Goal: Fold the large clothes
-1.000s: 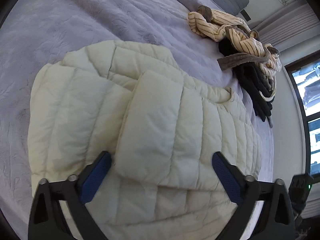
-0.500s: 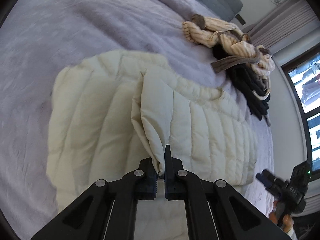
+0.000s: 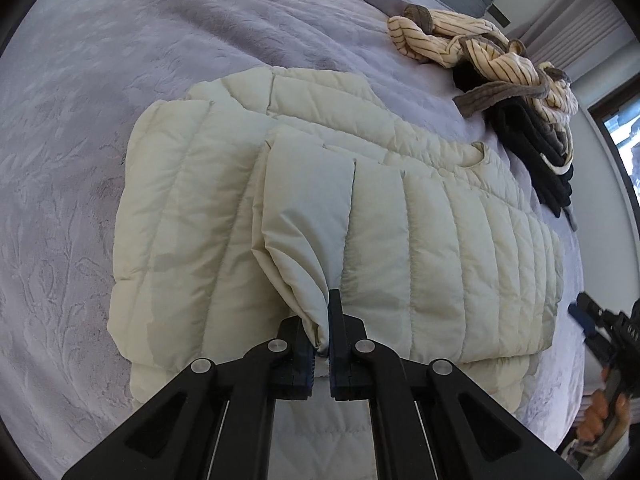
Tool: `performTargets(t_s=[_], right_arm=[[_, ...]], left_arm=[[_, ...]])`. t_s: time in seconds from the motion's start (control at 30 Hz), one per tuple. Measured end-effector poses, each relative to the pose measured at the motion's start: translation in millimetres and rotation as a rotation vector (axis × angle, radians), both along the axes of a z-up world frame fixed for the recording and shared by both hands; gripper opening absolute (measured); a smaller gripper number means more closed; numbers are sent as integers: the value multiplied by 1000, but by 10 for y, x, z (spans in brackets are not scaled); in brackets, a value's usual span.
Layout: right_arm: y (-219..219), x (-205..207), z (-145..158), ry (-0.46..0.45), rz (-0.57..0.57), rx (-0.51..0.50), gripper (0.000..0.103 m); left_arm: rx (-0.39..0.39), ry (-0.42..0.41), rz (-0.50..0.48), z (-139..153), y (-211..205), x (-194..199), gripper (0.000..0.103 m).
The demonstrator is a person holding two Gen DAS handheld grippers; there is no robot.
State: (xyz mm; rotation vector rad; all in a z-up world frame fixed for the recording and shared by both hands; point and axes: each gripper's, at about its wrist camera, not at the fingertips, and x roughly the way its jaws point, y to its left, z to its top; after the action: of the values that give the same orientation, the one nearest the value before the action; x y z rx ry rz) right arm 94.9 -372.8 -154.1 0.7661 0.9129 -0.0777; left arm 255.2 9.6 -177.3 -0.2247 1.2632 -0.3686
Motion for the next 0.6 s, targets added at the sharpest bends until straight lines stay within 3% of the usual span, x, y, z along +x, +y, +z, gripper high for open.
performTargets(t_s=[0.1, 0.37, 0.6], right_arm=[[42, 138, -23, 4, 39, -1, 22], [195, 269, -452, 111, 93, -29, 22], [208, 306, -494, 116, 109, -38, 22]], left_arm=[[20, -4, -2, -12, -32, -11, 6], [44, -2, -14, 35, -21, -17, 6], [109, -36, -16, 320, 259, -94, 6]])
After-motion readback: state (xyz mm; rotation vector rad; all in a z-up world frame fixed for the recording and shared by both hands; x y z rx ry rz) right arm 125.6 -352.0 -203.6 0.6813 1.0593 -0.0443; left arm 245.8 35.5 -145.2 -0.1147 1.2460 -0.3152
